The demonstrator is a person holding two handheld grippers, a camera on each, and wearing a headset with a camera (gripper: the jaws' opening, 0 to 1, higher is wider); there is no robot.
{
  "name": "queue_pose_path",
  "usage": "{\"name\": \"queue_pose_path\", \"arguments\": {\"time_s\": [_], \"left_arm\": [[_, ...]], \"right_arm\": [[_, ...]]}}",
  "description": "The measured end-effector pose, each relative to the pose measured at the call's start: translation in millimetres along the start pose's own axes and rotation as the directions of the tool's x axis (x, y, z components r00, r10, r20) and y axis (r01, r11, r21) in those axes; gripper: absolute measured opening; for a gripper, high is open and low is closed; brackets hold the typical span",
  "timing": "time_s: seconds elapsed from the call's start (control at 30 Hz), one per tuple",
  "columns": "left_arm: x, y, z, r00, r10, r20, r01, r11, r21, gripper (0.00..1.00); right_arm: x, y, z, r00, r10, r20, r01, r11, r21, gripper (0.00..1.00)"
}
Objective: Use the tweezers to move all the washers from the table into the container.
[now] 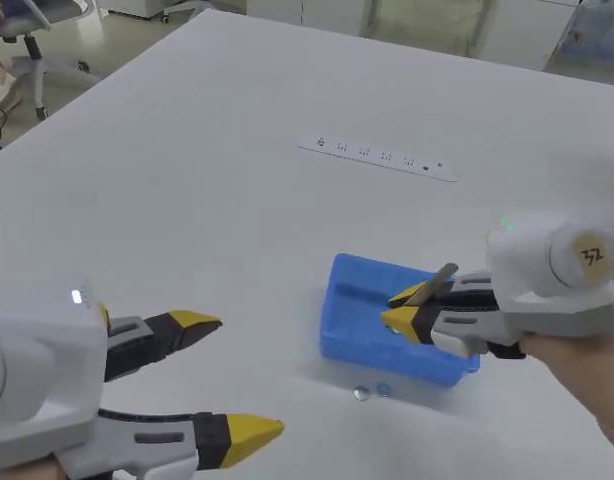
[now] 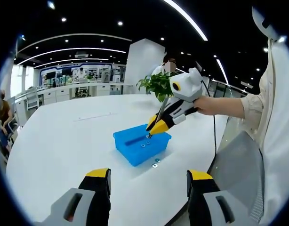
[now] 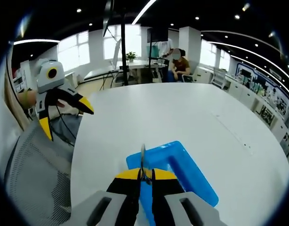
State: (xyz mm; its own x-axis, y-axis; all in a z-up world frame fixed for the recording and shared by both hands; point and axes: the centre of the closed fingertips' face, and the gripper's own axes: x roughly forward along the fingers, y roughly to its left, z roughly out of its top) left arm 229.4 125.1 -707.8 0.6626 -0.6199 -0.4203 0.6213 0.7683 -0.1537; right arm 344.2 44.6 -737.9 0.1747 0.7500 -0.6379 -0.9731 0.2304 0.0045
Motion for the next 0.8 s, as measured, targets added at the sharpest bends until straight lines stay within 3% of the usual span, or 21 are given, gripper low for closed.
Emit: {"name": "queue_pose_path", "arguments": {"time_s": [0.17,0.5,0.8], "left_arm": [[-0.5,1.0,-0.3,1.0,0.004,0.0,-0.004,1.0,-0.002,0.65],[-2.5,4.0,-2.1,0.9999,0.014,-0.004,-0.014,1.0,-0.007,0.65],[-3.4,5.7,-3.3,0.9998,0.018,-0.008,-0.018,1.0,-0.01,0.65]], "right_arm": [[11.9,-9.2,2.0,0.9999,0.006,0.01,-0.007,0.999,0.046,0.04],[37.5,-22.6,-22.1,0.9987,0.001,-0.052,0.003,0.995,0.095,0.04],[52.5,-24.2,-32.2,0.9955,0.007,-0.094,0.0,0.997,0.074,0.05]]}}
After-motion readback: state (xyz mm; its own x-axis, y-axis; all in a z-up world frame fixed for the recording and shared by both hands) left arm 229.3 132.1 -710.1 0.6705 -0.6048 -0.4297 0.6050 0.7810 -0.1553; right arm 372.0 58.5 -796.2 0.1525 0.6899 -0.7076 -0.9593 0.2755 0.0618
